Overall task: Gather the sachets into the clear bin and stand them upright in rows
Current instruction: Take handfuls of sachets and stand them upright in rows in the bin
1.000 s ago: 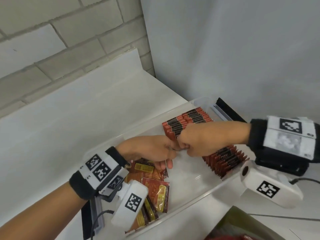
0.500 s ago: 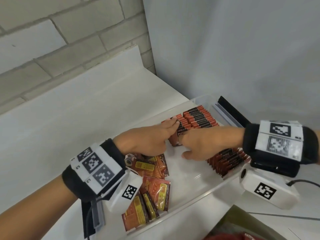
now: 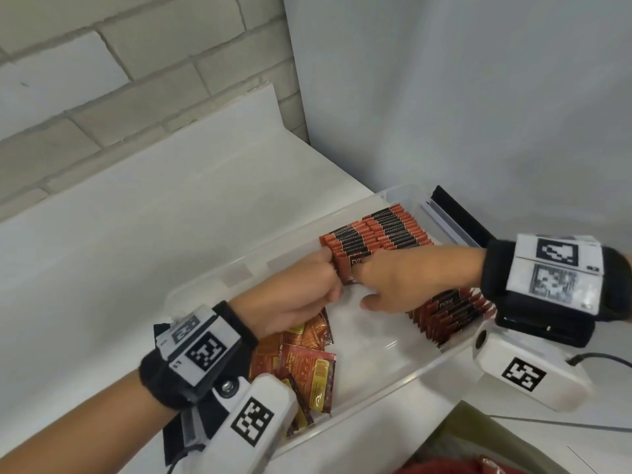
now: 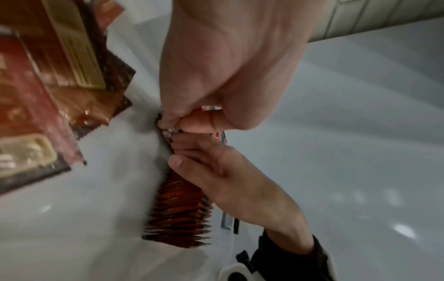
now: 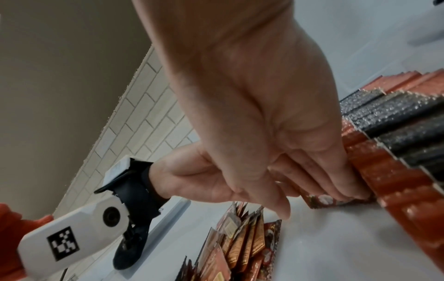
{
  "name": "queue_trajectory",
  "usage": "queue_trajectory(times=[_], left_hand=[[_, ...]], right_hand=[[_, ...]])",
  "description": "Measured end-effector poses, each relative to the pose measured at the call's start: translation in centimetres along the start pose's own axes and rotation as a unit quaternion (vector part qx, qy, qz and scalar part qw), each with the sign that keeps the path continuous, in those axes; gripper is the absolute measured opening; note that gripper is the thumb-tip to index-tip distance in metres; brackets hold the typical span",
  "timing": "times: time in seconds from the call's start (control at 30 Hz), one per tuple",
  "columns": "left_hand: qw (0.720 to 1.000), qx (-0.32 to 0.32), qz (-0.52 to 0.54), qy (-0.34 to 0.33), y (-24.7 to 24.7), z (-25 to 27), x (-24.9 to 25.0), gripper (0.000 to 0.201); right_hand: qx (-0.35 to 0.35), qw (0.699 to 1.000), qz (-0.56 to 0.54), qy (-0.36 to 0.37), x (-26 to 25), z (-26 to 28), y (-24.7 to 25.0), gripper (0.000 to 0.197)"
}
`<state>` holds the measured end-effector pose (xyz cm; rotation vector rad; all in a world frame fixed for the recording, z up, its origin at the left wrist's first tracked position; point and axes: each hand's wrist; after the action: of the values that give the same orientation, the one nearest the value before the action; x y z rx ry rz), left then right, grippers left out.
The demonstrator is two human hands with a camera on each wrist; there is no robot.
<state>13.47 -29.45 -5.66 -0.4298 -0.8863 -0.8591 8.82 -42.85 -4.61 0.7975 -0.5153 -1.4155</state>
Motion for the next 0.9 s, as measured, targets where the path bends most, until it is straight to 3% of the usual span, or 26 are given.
queue_trajectory(times=[0.1,0.2,0.3,0.4,0.57,0.73,0.9], left_hand=[[0.998,0.064,0.021,0.017,-0.3,-0.5,0.2,0.031],[0.997,0.069,0.018,0.021,-0.4,-0.8,-0.1,0.035],[0.998,0.063,0.020,0.019,-0.7,-0.9,-0.1,0.053],[0.995,0.085,0.044,0.012,-0.6,-0.8,0.0,0.040],[0.994,0.078,0.073,0.009,-1.2,-0.7,0.2,0.048],[0.989,0.100,0.108,0.013,-1.4,-0.4,0.4,0.042],[0.989,0.080,0.124,0.021,-1.4,-0.5,0.0,0.041]], right_hand=[[-0.001,1.000,-0.007,0.002,0.3,0.2,0.1,0.035],[-0.004,1.000,-0.018,0.006,0.5,0.4,0.4,0.034],[-0.001,1.000,-0.027,0.014,0.7,0.7,0.6,0.033],[0.002,0.999,-0.041,0.012,1.0,1.1,0.9,0.035],[0.025,0.997,-0.067,0.010,1.2,1.4,1.3,0.032],[0.025,0.996,-0.080,0.008,1.3,1.5,1.2,0.031],[0.041,0.994,-0.097,-0.002,1.4,1.4,1.3,0.030]])
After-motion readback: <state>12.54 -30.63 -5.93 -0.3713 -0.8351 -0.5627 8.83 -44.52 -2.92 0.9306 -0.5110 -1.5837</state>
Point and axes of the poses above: each hand's wrist, its own z-axis away from the middle knuckle, its own y-axis out of the back of the hand, x = y × z, and after that the axes turned 3 degrees about -y, right-handed
